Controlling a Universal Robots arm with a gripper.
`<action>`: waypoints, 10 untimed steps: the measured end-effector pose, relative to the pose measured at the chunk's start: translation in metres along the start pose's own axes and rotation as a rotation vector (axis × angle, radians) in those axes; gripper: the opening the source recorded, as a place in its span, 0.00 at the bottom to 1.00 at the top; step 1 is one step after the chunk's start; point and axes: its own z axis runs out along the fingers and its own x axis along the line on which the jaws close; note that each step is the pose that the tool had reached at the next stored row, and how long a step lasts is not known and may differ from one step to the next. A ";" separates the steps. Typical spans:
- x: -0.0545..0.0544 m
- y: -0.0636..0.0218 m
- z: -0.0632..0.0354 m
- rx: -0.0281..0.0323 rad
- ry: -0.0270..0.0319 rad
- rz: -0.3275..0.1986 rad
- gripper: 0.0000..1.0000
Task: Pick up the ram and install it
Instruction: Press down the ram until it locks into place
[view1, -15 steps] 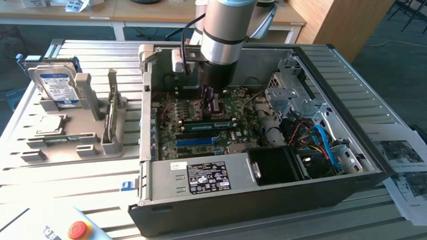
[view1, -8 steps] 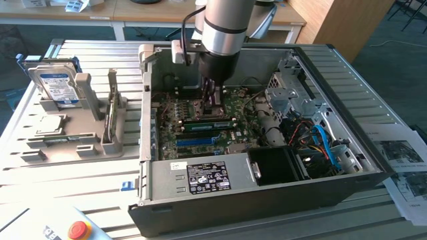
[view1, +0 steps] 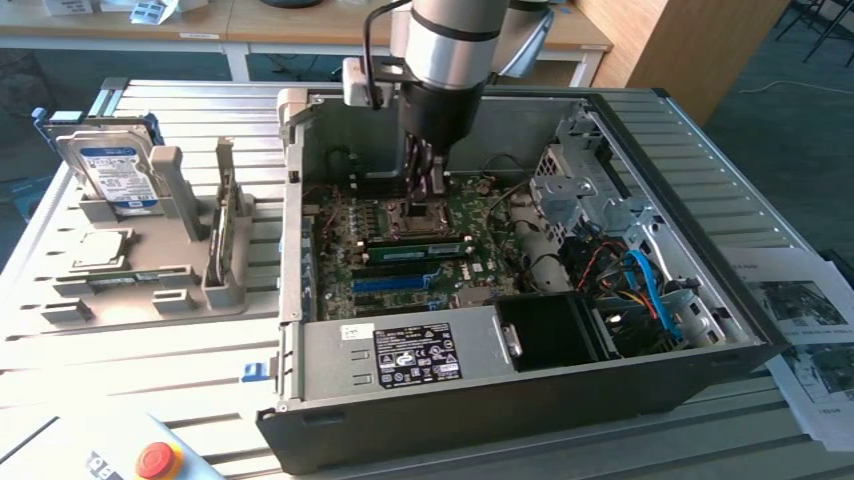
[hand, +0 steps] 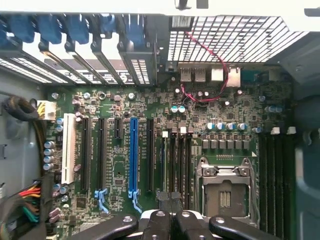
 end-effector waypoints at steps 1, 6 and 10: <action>0.000 0.0001 -0.0026 0.0000 0.0000 0.000 0.10; 0.000 0.0009 -0.0154 0.0000 0.0001 0.000 0.10; 0.000 0.0015 -0.0249 0.0000 0.0001 0.000 0.10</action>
